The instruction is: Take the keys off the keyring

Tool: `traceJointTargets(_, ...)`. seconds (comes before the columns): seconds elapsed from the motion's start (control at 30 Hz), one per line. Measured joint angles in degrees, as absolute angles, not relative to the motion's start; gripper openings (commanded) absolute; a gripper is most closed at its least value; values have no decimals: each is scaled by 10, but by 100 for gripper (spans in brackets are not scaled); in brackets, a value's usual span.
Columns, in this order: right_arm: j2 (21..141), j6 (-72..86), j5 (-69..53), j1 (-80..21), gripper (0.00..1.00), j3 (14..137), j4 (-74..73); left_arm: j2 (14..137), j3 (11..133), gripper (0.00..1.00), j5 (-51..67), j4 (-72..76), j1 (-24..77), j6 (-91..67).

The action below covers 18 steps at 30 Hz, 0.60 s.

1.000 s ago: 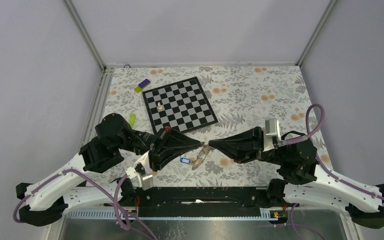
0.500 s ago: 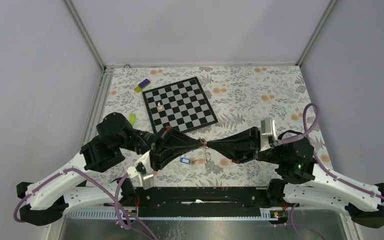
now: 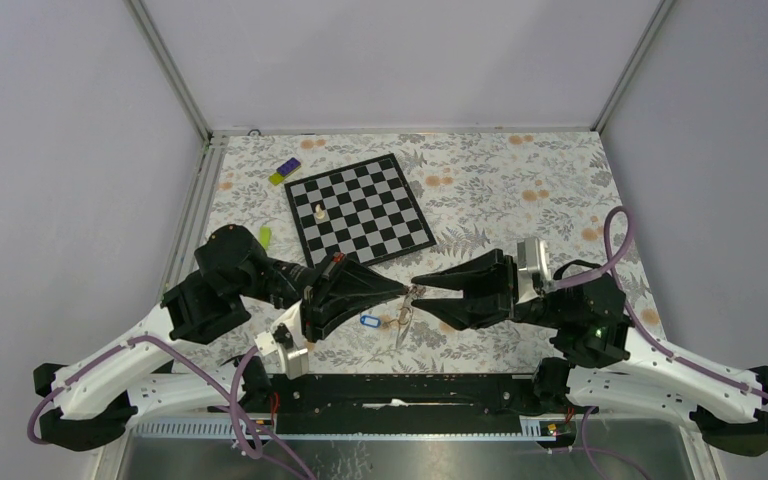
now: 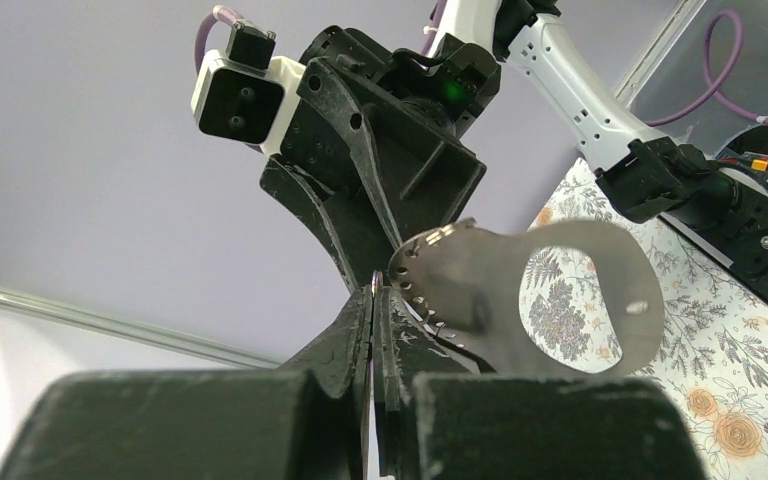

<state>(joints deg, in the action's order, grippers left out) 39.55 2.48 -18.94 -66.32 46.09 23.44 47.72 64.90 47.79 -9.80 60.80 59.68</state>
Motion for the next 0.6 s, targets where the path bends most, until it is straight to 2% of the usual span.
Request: traceJointTargets(0.6,378,75,-133,-663,35,406,295,477,649,0,478,-94,608,595)
